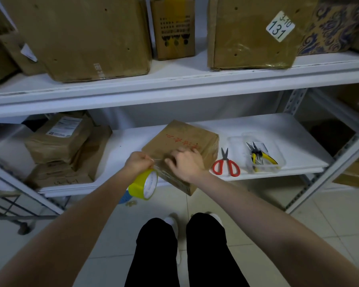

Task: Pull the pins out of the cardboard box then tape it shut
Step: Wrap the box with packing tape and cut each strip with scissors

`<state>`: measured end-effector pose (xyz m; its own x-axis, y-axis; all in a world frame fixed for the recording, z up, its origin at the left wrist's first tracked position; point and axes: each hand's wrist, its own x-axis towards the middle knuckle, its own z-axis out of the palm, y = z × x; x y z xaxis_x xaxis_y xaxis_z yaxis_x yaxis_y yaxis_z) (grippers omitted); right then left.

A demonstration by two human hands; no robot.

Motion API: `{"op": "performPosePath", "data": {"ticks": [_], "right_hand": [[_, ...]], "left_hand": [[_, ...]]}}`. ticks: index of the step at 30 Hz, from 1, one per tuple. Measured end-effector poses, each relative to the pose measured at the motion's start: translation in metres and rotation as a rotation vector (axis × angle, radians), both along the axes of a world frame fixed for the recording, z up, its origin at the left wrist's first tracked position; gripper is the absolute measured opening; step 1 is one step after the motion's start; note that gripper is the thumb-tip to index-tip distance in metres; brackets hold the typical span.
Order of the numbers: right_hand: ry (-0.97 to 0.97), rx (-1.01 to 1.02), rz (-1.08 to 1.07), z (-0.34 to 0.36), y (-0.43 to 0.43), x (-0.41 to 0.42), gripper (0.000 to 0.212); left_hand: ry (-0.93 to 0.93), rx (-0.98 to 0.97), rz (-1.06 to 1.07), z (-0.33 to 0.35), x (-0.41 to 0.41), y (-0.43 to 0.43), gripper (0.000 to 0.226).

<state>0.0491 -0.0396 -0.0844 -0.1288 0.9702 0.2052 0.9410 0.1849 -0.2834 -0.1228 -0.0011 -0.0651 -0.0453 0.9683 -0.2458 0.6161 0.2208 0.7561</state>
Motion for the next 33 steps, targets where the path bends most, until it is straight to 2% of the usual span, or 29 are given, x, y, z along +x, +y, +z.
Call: {"op": "performPosePath", "data": {"ticks": [3, 6, 11, 15, 19, 20, 22, 24, 25, 27, 29, 31, 33], "right_hand": [[-0.245, -0.033, 0.016, -0.005, 0.004, -0.014, 0.031], [-0.322, -0.019, 0.06, -0.005, 0.007, -0.014, 0.026], [-0.435, -0.066, 0.232, -0.002, 0.007, 0.002, 0.044], [-0.435, -0.158, 0.288, 0.004, 0.017, 0.026, 0.05], [-0.393, -0.239, 0.159, 0.004, 0.022, 0.053, 0.063], [-0.335, -0.236, 0.108, 0.006, 0.02, 0.055, 0.061], [-0.149, -0.181, 0.032, 0.013, 0.015, 0.049, 0.044], [0.186, -0.127, -0.051, 0.021, 0.012, 0.03, 0.027], [0.38, -0.163, -0.089, 0.027, 0.013, 0.02, 0.031], [0.738, -0.394, -0.146, 0.038, 0.016, 0.004, 0.052], [0.951, -0.699, -0.182, 0.046, 0.016, -0.005, 0.065], [1.052, -0.824, -0.168, 0.05, 0.015, -0.008, 0.059], [1.13, -0.746, -0.148, 0.049, 0.015, -0.007, 0.036]], "left_hand": [[-0.053, 0.008, 0.019, 0.005, -0.004, -0.006, 0.03], [-0.09, 0.012, 0.03, 0.008, -0.011, -0.01, 0.031], [-0.096, 0.027, -0.005, 0.011, -0.008, -0.013, 0.027], [-0.107, 0.04, -0.026, 0.016, -0.005, -0.015, 0.027], [-0.121, 0.048, -0.042, 0.02, -0.003, -0.016, 0.026], [-0.12, 0.047, -0.051, 0.021, -0.003, -0.016, 0.024], [-0.112, 0.052, -0.085, 0.023, -0.001, -0.015, 0.021], [-0.092, 0.071, -0.134, 0.027, 0.002, -0.015, 0.022], [-0.086, 0.084, -0.153, 0.029, 0.004, -0.016, 0.024], [-0.084, 0.114, -0.184, 0.035, 0.008, -0.018, 0.024], [-0.102, 0.133, -0.207, 0.039, 0.008, -0.019, 0.023], [-0.122, 0.131, -0.23, 0.042, 0.005, -0.021, 0.021], [-0.132, 0.114, -0.256, 0.042, 0.003, -0.021, 0.02]]}}
